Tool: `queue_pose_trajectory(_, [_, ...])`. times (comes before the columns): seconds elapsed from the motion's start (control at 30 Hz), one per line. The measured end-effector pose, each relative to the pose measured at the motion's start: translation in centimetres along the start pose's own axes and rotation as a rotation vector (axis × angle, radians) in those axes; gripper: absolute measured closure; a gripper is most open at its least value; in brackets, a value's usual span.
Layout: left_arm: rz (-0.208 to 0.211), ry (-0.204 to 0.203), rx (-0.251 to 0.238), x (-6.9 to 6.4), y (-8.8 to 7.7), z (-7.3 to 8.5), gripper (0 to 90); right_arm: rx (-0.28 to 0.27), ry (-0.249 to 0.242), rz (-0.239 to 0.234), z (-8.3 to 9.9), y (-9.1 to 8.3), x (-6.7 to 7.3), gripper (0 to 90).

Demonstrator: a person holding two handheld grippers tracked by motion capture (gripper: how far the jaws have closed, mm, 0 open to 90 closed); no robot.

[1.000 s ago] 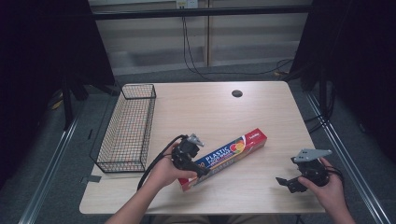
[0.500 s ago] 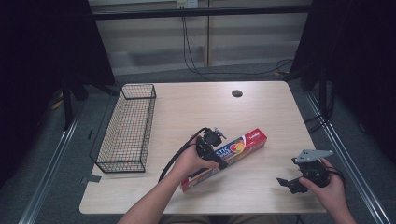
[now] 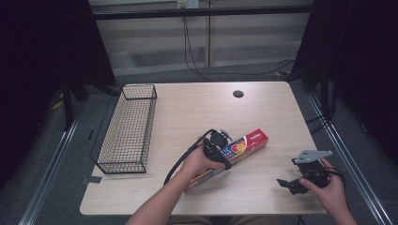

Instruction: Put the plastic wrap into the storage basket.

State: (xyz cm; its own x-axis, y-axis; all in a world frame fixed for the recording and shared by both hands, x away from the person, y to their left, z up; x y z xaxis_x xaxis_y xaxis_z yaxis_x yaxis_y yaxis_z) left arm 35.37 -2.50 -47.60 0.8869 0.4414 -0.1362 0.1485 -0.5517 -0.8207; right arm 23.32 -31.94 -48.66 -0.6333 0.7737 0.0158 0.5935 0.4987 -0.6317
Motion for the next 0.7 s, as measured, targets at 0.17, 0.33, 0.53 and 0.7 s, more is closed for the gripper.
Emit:
queue_pose_trajectory(0.17, [0.008, 0.008, 0.02, -0.12, 0.67, 0.0, 20.3, -0.006, -0.007, -0.005, 0.0, 0.07, -0.03, 1.3])
queue_pose_trajectory(0.33, [0.002, 0.02, 0.032, -0.37, 0.91, -0.08, 35.9, -0.009, -0.011, -0.012, 0.04, 0.11, -0.01, 1.3])
queue_pose_trajectory(0.53, [-0.021, 0.052, 0.048, -0.74, 0.71, -0.39, 41.1, -0.004, -0.009, -0.003, 0.02, -0.02, -0.07, 1.3])
queue_pose_trajectory(0.7, [-0.004, 0.06, 0.073, -0.36, 0.07, -0.47, 41.7, -0.002, -0.002, -0.005, 0.07, -0.18, -0.12, 1.3])
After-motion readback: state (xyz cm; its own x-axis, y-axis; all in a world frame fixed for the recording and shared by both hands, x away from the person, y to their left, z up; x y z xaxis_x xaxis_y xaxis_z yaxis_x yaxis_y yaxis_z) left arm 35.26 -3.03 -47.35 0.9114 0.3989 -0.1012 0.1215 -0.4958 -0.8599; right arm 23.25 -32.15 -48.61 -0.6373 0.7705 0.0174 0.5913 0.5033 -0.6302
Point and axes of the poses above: each handheld gripper's, and its own axes: y roughly forward along the jaws, z roughly out of its underside, x roughly to its left, the point moved 1 cm from there along y, roughly forward along the jaws, and after that the axes turned 10 degrees about -x, right-handed, at the moved point
